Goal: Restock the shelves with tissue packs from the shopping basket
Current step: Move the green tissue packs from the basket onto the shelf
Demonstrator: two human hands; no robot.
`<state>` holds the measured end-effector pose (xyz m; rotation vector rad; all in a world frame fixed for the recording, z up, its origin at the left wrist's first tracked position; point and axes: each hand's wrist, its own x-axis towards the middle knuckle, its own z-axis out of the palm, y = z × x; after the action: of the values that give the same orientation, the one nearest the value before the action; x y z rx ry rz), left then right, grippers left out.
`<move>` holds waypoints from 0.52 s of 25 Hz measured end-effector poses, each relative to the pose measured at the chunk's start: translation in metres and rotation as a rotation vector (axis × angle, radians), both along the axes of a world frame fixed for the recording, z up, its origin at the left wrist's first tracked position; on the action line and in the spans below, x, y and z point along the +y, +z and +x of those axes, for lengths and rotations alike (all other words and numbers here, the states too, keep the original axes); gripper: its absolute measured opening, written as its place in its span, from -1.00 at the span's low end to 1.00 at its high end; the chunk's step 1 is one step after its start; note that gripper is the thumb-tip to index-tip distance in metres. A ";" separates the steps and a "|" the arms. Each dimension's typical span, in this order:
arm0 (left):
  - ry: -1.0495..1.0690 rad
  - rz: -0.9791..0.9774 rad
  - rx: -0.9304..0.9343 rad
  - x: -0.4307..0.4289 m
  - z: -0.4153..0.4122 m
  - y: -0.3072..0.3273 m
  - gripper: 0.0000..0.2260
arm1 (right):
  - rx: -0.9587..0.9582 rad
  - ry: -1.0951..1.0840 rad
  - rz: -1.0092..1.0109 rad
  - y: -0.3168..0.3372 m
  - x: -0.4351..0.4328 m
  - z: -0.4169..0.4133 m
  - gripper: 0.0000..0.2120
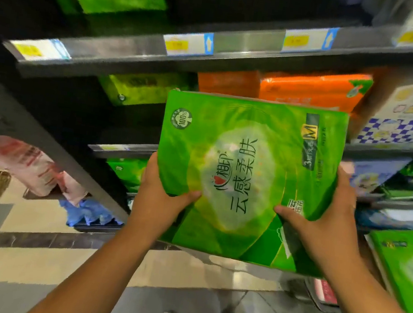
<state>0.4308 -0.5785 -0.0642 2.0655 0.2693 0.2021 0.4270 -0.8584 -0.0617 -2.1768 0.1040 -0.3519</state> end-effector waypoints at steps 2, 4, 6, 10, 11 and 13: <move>0.041 0.009 -0.030 0.039 0.000 0.013 -0.11 | -0.049 0.039 -0.009 0.016 0.039 0.010 0.11; 0.069 0.016 -0.083 0.078 0.002 0.027 -0.13 | -0.095 0.065 -0.017 0.033 0.078 0.019 0.11; 0.064 0.039 -0.134 0.112 0.004 0.045 -0.16 | -0.123 0.074 -0.005 0.047 0.112 0.025 0.12; 0.076 0.080 -0.202 0.175 0.011 0.080 -0.17 | -0.186 0.109 0.028 0.075 0.173 0.035 0.12; 0.072 0.084 -0.225 0.186 0.014 0.087 -0.19 | -0.199 0.116 0.029 0.082 0.184 0.038 0.13; 0.077 0.089 -0.260 0.206 0.019 0.101 -0.21 | -0.216 0.142 0.037 0.097 0.202 0.045 0.12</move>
<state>0.4498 -0.3729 0.0370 2.0903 0.1821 0.5335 0.4722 -0.6561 0.0350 -2.0820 -0.1626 -0.4960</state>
